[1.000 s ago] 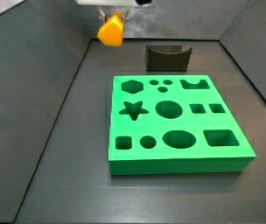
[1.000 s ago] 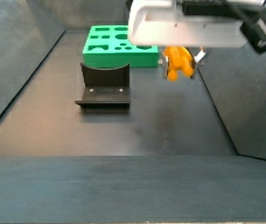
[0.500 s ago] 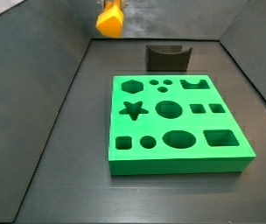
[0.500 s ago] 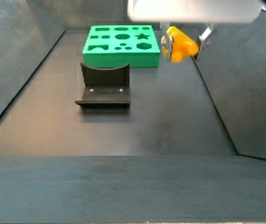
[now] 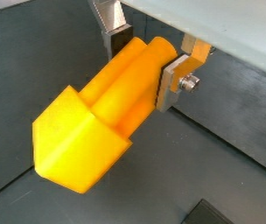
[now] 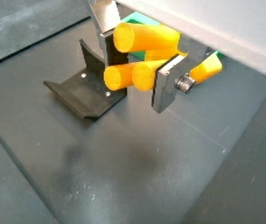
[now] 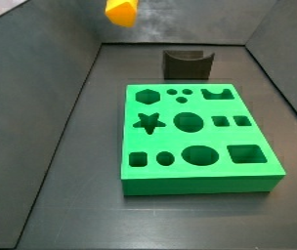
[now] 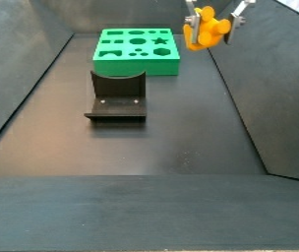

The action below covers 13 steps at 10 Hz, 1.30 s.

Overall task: Pick up the 3 prong object. Move up. Rotate the 3 prong object. Place the 3 prong object on the fixture. Regrasp the 3 prong object. Move to above the board. Insert the 3 prong object.
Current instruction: Place the 3 prong object on the fixture.

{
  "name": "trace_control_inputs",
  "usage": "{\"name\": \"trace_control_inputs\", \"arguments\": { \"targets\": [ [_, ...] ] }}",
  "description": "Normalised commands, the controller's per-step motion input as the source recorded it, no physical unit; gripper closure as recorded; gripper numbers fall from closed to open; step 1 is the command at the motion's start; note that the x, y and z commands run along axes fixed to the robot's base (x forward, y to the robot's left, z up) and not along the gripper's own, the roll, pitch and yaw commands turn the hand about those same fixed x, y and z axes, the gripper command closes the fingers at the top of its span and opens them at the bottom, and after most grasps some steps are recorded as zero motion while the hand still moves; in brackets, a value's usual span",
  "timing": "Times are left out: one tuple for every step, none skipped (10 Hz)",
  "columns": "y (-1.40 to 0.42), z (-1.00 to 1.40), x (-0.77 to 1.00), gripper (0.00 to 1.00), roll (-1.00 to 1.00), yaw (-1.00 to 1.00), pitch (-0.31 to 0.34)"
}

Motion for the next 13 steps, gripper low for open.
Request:
{"name": "trace_control_inputs", "arguments": {
  "targets": [
    [-0.39,-0.2,1.0,1.0,-0.04,0.31,-0.006],
    [-0.34,-0.18,1.0,1.0,0.0,0.25,-0.001],
    [-0.29,-0.16,1.0,1.0,0.02,0.17,0.012],
    [-0.25,-0.15,1.0,1.0,0.04,0.1,0.021],
    [-0.22,-0.14,1.0,1.0,0.06,0.07,0.023],
    [-0.2,-0.13,1.0,1.0,0.08,0.06,0.024],
    [-0.16,-0.12,1.0,1.0,0.1,0.04,0.032],
    [-0.14,-0.11,1.0,1.0,0.12,0.04,0.037],
    [-0.11,-0.1,1.0,1.0,0.13,0.04,0.043],
    [-0.09,-0.09,1.0,1.0,0.13,0.03,0.048],
    [-0.07,-0.08,1.0,1.0,0.12,0.03,0.052],
    [-0.05,-0.07,1.0,1.0,0.11,0.03,0.063],
    [-0.04,-0.06,0.93,1.0,0.11,0.03,0.071]
  ]
}}
